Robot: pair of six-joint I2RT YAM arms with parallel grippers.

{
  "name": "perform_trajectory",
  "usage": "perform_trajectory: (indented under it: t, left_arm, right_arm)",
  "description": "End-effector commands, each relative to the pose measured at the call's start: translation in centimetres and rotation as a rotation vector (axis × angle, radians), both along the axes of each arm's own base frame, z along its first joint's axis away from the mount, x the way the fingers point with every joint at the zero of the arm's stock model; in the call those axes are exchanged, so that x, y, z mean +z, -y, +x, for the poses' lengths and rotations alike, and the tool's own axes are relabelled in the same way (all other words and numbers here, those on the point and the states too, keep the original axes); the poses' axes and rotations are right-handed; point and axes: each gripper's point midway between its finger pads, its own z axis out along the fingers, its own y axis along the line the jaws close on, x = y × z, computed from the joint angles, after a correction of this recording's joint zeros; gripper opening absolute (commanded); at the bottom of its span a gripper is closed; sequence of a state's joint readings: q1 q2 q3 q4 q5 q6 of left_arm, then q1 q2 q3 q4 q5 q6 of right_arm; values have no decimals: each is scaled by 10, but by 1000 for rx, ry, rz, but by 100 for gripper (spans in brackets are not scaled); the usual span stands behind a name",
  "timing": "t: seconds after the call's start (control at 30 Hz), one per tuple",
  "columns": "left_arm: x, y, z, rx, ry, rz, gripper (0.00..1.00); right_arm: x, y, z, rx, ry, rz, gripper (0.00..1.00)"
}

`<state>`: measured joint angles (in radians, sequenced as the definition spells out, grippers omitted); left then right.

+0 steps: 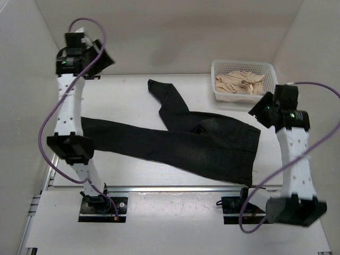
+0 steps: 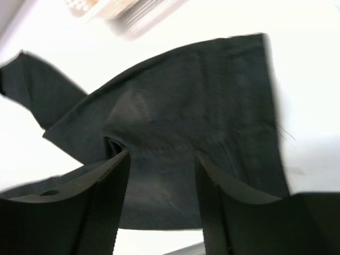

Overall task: Fold and stack the trousers
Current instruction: Flatten the trousers out

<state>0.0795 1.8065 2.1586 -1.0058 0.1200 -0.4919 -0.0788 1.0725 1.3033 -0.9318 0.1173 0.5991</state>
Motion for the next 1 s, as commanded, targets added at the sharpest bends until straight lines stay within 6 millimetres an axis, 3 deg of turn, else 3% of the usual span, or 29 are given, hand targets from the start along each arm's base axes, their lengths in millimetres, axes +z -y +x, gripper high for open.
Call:
perform_trajectory:
  t: [0.0,0.03,0.1,0.13,0.17,0.23,0.27,0.3,0.33,0.4,0.47,0.5,0.57,0.63,0.8,0.87,0.9,0.93,0.97]
  left_arm:
    - [-34,75,14,-195,-103,81,80]
    - [-43,93,33,-227,-104,82,82]
    - [-59,122,45,-285,-117,93,86]
    - [-62,146,48,-333,-108,88,87]
    - [-95,162,54,-360,-170,73,83]
    - [-114,193,60,-394,-177,58,76]
    - [-133,204,62,-404,-205,54,76]
    - [-139,215,63,-414,-204,48,77]
    - [-143,233,62,-434,-196,39,80]
    - [-165,247,69,-438,-208,39,84]
    - [-173,252,76,-428,-205,44,82]
    - [-187,254,80,-422,-220,40,81]
    - [-192,254,85,-407,-215,40,79]
    - [-212,256,88,-406,-239,44,79]
    - [-237,278,79,-474,-282,9,77]
    - [-242,289,78,-496,-282,-13,71]
    - [-248,299,75,-512,-284,-10,65]
    - [-254,299,74,-512,-293,-9,54]
    - [-253,306,73,-523,-282,-9,52]
  right_arm:
    - [-31,-29,47,212,-70,74,55]
    - [-38,-32,52,241,-87,82,55]
    - [-65,-38,64,274,-147,118,55]
    - [-76,-40,64,279,-171,130,55]
    - [-90,-37,67,272,-202,145,55]
    - [-103,-34,73,242,-214,182,53]
    - [-117,-33,74,229,-247,209,53]
    - [-119,-34,81,228,-232,219,52]
    - [-137,-30,80,211,-282,233,51]
    - [-148,-29,86,202,-307,244,49]
    - [-165,-31,88,195,-351,268,48]
    - [-168,-31,90,188,-351,273,48]
    - [-182,-32,88,175,-380,286,48]
    - [-191,-32,88,164,-388,294,48]
    - [-209,-29,90,121,-426,301,49]
    - [-216,-29,93,111,-444,309,56]
    - [-217,-27,96,106,-444,301,72]
    - [-222,-27,98,96,-457,309,74]
    - [-227,-23,99,83,-460,288,74]
